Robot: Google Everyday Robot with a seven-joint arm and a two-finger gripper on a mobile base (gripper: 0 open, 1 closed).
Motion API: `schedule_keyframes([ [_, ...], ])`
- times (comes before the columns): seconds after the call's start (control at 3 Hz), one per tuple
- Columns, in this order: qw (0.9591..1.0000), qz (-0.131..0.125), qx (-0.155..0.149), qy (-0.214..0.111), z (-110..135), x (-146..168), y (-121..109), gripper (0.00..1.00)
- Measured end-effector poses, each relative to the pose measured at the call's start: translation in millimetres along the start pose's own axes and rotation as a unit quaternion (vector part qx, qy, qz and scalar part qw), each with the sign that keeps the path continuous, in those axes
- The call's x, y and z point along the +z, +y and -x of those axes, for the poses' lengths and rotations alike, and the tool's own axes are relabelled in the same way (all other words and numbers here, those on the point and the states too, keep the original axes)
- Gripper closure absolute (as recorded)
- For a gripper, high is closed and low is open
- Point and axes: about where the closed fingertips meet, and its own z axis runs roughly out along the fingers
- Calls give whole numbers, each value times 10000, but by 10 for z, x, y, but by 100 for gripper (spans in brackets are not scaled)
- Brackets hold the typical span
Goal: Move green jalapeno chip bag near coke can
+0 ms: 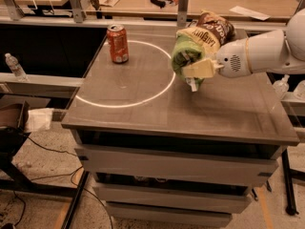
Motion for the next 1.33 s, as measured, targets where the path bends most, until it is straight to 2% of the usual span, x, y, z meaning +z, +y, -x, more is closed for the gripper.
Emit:
schedule_keyframes([
  [0.33,9997,242,-21,-100,42,258,88,100],
  [1.0,9984,451,-332,49,-11,883,188,100],
  [1.33,9977,535,-417,-2,126,1139,222,100],
])
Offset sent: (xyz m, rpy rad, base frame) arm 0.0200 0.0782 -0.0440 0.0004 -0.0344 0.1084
